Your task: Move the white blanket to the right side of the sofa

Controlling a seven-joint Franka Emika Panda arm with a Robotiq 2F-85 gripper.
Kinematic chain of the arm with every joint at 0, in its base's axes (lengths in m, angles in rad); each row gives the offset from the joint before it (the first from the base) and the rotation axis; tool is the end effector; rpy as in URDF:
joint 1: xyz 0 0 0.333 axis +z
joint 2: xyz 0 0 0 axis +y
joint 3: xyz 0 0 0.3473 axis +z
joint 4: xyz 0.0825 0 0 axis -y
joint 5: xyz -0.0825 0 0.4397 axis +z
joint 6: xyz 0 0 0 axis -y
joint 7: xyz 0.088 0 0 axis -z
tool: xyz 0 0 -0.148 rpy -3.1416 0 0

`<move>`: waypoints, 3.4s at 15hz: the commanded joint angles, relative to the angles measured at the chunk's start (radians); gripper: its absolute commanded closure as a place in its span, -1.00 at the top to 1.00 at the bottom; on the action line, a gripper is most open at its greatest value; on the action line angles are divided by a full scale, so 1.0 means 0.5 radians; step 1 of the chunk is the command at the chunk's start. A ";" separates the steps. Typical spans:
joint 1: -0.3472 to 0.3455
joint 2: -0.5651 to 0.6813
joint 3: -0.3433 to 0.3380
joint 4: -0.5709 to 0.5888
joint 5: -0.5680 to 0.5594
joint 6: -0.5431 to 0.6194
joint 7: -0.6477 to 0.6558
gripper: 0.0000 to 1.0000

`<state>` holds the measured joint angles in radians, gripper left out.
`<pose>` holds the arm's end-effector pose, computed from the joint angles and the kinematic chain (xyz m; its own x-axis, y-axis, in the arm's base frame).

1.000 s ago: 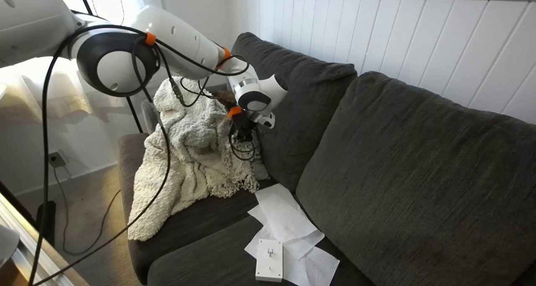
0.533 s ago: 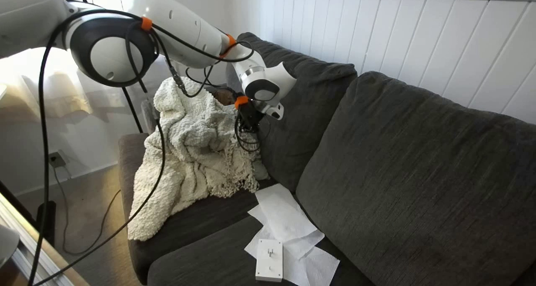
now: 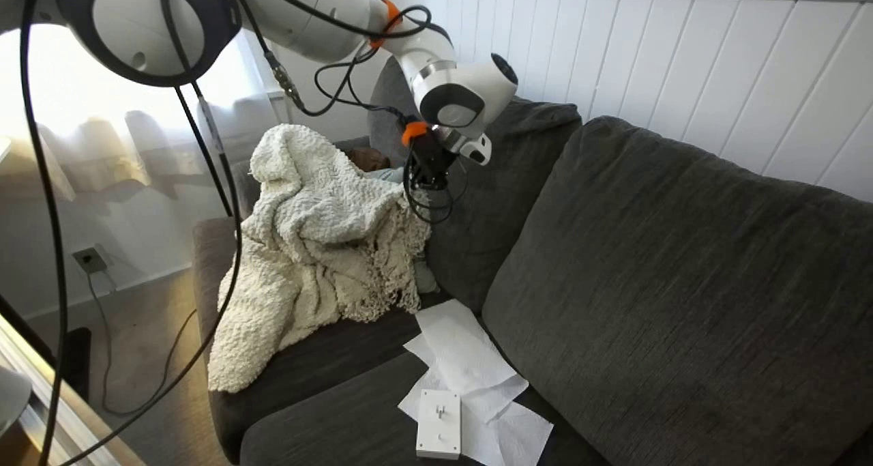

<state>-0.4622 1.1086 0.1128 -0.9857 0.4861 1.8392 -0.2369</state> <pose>0.7871 -0.2591 0.1211 0.9406 -0.2971 -0.1640 -0.3375 -0.7668 -0.5460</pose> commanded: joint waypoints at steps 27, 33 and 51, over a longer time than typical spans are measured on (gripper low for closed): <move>-0.847 -1.077 -0.225 -0.885 1.092 0.025 -0.556 -0.94; -0.782 -0.804 -0.386 -0.478 1.072 0.351 -0.536 -0.98; -0.914 0.239 -1.073 0.854 0.467 0.938 0.891 -0.98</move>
<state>-0.8925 1.1186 -0.3509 -0.7360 0.7763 2.2969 0.0374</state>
